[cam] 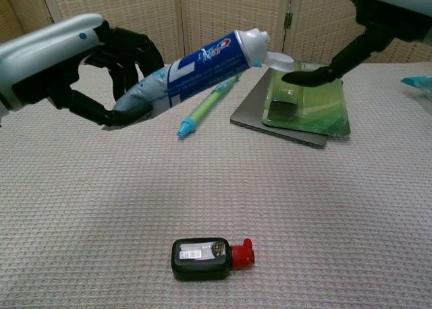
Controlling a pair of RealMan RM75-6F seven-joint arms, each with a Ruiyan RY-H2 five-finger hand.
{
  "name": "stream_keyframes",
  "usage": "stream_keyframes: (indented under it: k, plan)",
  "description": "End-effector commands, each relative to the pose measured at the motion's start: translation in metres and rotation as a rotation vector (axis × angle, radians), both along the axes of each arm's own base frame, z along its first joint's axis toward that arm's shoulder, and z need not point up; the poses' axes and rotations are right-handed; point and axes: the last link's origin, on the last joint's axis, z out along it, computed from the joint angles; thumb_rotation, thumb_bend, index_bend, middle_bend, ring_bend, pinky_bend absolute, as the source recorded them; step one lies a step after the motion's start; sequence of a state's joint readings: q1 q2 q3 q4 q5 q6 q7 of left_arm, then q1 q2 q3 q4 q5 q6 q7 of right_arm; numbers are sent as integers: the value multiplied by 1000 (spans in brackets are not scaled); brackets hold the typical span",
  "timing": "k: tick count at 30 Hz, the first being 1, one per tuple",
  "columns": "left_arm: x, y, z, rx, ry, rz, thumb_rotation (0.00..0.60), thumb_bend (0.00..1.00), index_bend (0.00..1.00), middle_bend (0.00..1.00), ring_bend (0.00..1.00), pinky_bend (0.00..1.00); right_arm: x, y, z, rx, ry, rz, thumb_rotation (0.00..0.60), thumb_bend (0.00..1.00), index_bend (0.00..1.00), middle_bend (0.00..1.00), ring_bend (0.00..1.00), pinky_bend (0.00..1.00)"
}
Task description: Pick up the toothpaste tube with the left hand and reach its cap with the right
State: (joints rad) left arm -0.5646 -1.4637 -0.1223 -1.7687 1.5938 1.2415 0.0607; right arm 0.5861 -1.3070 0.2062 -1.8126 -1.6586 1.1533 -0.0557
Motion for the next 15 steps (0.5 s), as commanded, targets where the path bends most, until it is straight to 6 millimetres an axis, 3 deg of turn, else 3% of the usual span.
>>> stream_keyframes:
  k: [1, 8, 15]
  plan:
    - [-2, 0, -1, 6, 16, -1, 600, 675, 795, 815, 694, 579, 3, 0, 2, -6, -6, 4, 600, 308, 0, 0, 0, 0]
    - [-8, 3, -4, 31, 55, 3, 600, 676, 801, 822, 699, 579, 15, -2, 8, -8, -3, 17, 600, 308, 0, 0, 0, 0]
    - [-10, 0, -6, 43, 69, -3, 600, 676, 804, 825, 701, 579, 32, -4, 1, 13, 15, 39, 600, 308, 0, 0, 0, 0]
